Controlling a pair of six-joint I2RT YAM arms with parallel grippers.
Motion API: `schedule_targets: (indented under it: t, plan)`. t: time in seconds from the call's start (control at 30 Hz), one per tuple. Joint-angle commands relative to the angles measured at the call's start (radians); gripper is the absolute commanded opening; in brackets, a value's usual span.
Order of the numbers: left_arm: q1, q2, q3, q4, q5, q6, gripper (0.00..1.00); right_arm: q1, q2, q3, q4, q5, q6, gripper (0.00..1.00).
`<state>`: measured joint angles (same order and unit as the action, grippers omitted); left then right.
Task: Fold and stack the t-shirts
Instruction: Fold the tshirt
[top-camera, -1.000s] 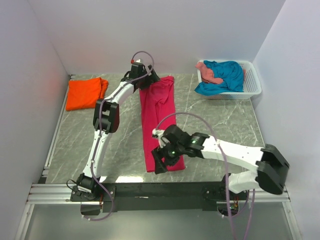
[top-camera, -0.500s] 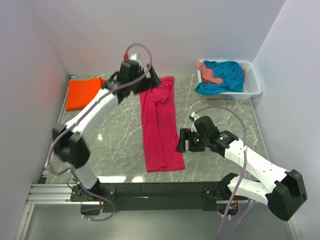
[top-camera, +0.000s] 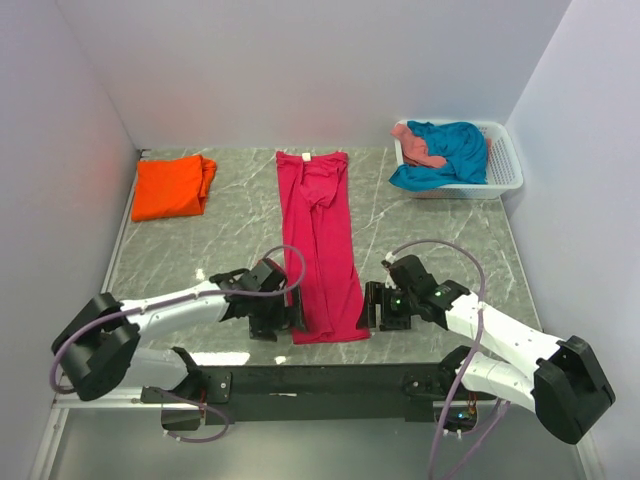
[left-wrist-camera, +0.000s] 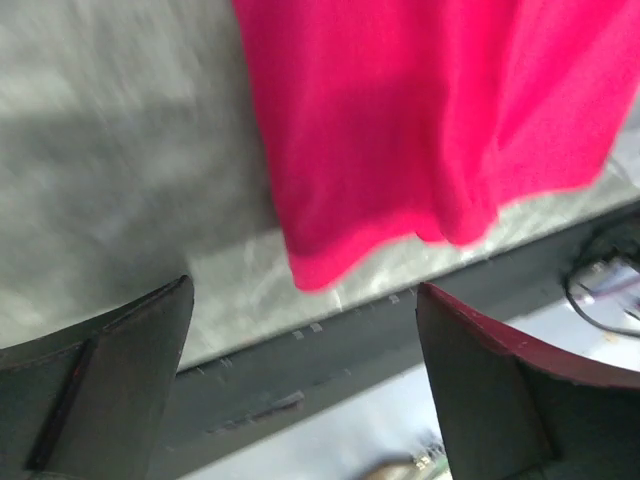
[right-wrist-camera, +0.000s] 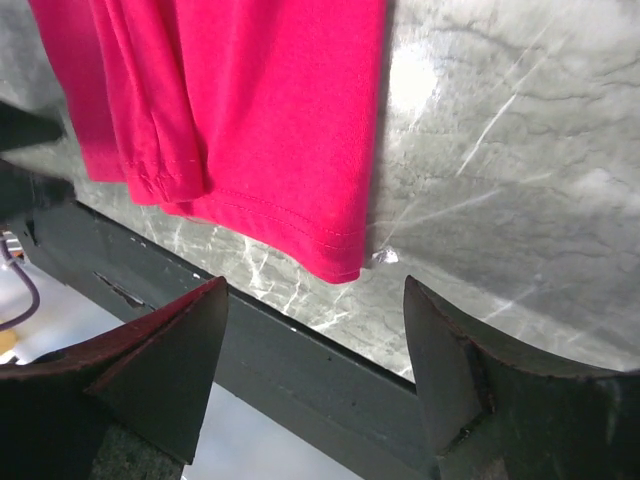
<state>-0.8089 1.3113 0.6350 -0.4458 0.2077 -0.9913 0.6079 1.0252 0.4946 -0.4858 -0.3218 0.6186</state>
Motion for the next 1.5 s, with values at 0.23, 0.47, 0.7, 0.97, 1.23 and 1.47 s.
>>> schedule_targets:
  t: [0.23,0.47,0.7,0.97,1.23,1.47]
  plan:
    - [-0.052,-0.06,-0.047,0.102,-0.024,-0.113,0.82,-0.003,0.006,-0.068,0.127,-0.046,0.059,0.71]
    - [-0.059,0.025,-0.021,0.117,-0.004,-0.096,0.58,-0.005,0.036,-0.097,0.162,-0.049,0.069,0.68]
    - [-0.07,0.114,0.006,0.076,-0.054,-0.087,0.45,-0.003,0.099,-0.12,0.2,-0.062,0.075,0.62]
    - [-0.078,0.114,0.008,0.042,-0.059,-0.101,0.0,-0.005,0.085,-0.136,0.197,-0.083,0.079,0.01]
    - [-0.13,-0.046,-0.101,0.056,-0.053,-0.216,0.0,0.072,-0.121,-0.283,0.239,-0.163,0.234,0.0]
    - [-0.168,-0.159,-0.129,0.068,-0.068,-0.271,0.0,0.128,-0.315,-0.257,0.152,-0.074,0.288,0.0]
